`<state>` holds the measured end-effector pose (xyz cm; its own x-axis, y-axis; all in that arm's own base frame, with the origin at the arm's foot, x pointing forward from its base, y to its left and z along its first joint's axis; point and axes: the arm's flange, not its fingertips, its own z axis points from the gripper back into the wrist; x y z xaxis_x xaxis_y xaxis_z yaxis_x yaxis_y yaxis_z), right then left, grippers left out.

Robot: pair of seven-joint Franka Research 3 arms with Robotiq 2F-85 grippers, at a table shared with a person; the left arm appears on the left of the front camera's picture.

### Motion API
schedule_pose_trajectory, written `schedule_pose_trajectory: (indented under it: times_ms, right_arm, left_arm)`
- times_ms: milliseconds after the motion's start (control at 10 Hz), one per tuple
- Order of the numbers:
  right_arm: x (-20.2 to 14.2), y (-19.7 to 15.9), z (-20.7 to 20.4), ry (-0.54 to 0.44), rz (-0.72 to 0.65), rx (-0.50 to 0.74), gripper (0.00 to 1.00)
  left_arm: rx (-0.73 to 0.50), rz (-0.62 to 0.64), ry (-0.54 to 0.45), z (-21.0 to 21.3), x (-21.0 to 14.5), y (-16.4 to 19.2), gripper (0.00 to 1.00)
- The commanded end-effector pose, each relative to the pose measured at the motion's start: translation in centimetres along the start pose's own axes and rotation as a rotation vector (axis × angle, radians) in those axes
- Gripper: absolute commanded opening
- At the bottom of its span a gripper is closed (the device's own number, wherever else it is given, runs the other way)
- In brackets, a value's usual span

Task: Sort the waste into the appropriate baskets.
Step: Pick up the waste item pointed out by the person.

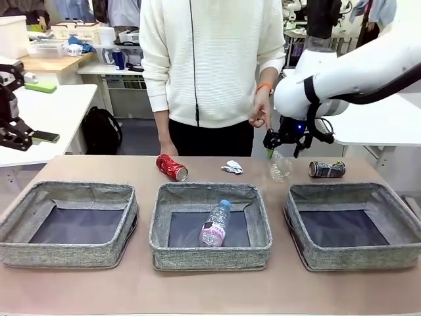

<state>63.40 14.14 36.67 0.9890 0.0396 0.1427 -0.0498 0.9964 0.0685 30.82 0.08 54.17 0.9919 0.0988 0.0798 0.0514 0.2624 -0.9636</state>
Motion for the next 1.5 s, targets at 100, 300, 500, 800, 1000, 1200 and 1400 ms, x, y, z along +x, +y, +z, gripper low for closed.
schedule_pose_trajectory:
  times_ms: [100, 300, 500, 800, 1000, 1200, 1400]
  right_arm:
    - [1.5, 0.6, -1.7, 0.027, -0.042, -0.039, 1.0]
    - [1.5, 0.4, -2.8, 0.037, -0.05, -0.059, 1.0]
    - [1.5, 0.2, -3.3, 0.065, -0.052, -0.061, 1.0]
    - [1.6, 0.1, -4.1, 0.106, -0.049, -0.057, 1.0]
    - [1.4, 0.1, -4.3, 0.132, -0.037, -0.064, 1.0]
    - [1.4, 0.0, -4.3, 0.137, -0.037, -0.088, 0.8]
    - [1.3, 0.0, -4.4, 0.144, -0.028, -0.107, 0.78]
  left_arm:
    - [0.006, -0.011, 0.009, 0.1, -0.2, 0.0, 1.0]
    - [0.006, -0.011, 0.009, 0.1, -0.2, 0.0, 1.0]
    - [0.006, -0.011, 0.009, 0.1, -0.2, 0.0, 1.0]
    - [0.006, -0.011, 0.009, 0.1, -0.2, 0.0, 1.0]
    - [0.006, -0.011, 0.009, 0.1, -0.2, 0.0, 1.0]
    - [0.006, -0.011, 0.009, 0.1, -0.2, 0.0, 1.0]
    - [0.006, -0.011, 0.009, 0.1, -0.2, 0.0, 1.0]
